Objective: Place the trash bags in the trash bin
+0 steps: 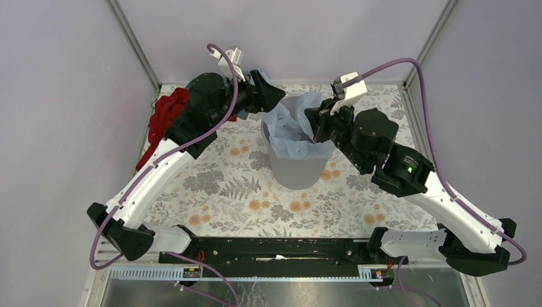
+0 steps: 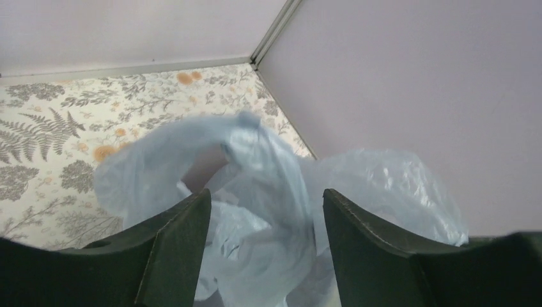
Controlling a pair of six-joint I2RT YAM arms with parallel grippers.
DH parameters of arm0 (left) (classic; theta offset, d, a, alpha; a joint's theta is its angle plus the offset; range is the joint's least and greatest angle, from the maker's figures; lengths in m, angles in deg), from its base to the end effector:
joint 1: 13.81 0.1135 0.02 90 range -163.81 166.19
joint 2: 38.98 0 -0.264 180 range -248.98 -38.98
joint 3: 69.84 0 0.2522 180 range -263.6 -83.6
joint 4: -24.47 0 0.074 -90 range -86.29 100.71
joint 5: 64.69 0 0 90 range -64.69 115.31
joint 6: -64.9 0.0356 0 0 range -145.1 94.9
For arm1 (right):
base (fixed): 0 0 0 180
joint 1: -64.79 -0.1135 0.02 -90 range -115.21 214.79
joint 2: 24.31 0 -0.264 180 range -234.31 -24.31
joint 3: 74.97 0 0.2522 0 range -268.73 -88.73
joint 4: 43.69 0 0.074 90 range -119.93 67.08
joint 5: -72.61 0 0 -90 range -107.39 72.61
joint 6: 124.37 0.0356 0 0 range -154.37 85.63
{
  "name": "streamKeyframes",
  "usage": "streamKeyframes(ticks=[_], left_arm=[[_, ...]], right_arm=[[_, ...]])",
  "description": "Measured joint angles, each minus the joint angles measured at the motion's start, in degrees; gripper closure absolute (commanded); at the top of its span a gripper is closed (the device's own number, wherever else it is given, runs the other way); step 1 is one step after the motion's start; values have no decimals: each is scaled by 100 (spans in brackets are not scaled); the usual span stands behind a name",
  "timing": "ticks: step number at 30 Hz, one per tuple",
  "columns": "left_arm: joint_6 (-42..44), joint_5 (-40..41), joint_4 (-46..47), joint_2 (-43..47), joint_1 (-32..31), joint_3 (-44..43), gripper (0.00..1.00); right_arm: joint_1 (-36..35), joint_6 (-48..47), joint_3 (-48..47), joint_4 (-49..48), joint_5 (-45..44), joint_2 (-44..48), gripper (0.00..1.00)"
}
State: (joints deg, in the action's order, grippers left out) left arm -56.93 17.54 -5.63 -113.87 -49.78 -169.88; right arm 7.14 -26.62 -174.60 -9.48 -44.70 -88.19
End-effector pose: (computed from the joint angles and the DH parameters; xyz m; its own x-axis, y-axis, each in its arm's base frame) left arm 0.2305 -0.1733 0.4661 -0.4238 -0.3381 -0.8403 0.5502 0.6408 -0.5353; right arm 0.1283 0.1721 0.5007 -0.0539 0.1389 -0.9888 -0.5025 0.8520 0.1470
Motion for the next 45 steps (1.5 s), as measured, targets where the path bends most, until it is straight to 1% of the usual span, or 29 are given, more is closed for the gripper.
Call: streamKeyframes(ticks=[2,3,4,5,6,9,11,13,15,16,17,21,24,26,31,35,36,38,39,42,45], left_arm=[[-2,20,129,-98,-4,-92,66],[-2,24,190,-127,-4,-129,75],[31,22,260,-149,-4,-162,83],[28,15,317,-157,-7,-188,87],[15,7,396,-157,-4,-188,91],[-46,-111,612,-101,-4,-142,100],[-131,-216,868,63,-4,90,100],[-216,-332,1016,323,-4,407,100],[-323,-452,1174,616,-4,708,100],[-372,-516,1266,758,-4,839,100],[-411,-568,1342,881,-4,946,100],[-549,-780,1637,1207,-4,1237,100],[-678,-957,1832,1307,-4,1427,100],[-761,-1054,1954,1327,-7,1580,100],[-916,-1198,2039,1335,-4,1915,100],[-997,-1272,2068,1362,-7,2002,100],[-1008,-1292,2081,1379,-7,2011,100],[-1025,-1320,2116,1429,-4,2024,100],[-1025,-1329,2127,1458,-7,2033,100],[-1027,-1349,2164,1526,-4,2041,100],[-1036,-1353,2258,1593,-4,2124,100]], right_arm=[[0,-2,7,48,4,52,100],[0,-9,13,72,4,85,100],[0,-22,24,105,17,131,97],[0,-35,33,129,50,170,91],[0,-55,37,162,96,214,82],[0,-195,57,328,289,372,71],[0,-337,61,507,400,450,61],[0,-514,57,713,474,472,48],[0,-697,46,966,595,426,29],[0,-758,37,1071,654,391,22],[0,-848,24,1187,756,343,18],[0,-1272,-111,1602,1073,105,15],[0,-1578,-313,1705,1075,-63,18],[-2,-1762,-505,1751,953,-184,18],[0,-2026,-1344,1838,442,-752,18],[0,-2124,-1405,1987,321,-957,20],[0,-2133,-1399,2035,313,-1001,18],[0,-2159,-1370,2124,293,-1088,4],[0,-2179,-1355,2153,295,-1132,1],[-2,-2341,-1335,2277,258,-1298,0],[-48,-2629,-1331,2304,-140,-1534,0]])
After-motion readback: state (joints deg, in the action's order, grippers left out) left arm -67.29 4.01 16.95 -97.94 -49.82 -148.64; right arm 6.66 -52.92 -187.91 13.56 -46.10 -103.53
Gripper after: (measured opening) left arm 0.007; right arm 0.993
